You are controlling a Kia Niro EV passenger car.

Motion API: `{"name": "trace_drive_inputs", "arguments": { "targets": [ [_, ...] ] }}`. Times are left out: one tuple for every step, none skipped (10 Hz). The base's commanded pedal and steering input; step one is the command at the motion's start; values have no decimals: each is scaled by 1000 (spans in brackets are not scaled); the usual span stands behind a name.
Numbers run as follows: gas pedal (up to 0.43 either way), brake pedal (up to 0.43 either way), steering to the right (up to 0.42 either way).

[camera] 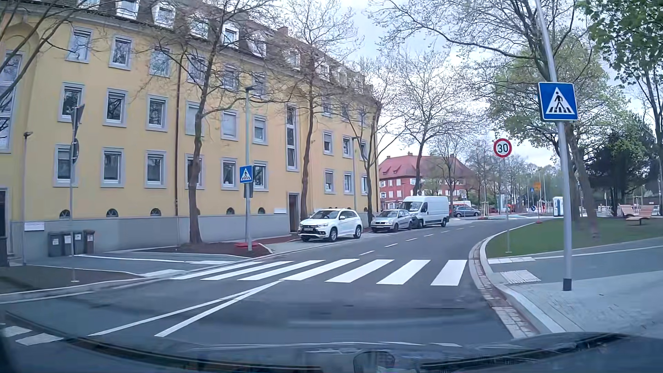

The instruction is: Follow the waypoints while adhering to traffic rules and regulations

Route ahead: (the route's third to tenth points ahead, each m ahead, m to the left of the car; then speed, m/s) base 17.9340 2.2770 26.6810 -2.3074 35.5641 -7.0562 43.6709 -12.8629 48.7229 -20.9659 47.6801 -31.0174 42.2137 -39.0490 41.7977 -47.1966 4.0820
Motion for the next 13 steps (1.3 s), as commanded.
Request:
{"name": "trace_drive_inputs", "arguments": {
  "targets": [
    [157, 0, 50],
    [157, 0, 62],
    [157, 0, 77],
    [157, 0, 87],
    [157, 0, 94],
    [169, 0, 103],
    [169, 0, 109],
    [169, 0, 112],
    [169, 0, 115],
    [169, 0, 117],
    [169, 0, 121],
    [169, 0, 123],
    [169, 0, 123]
  ]
}}
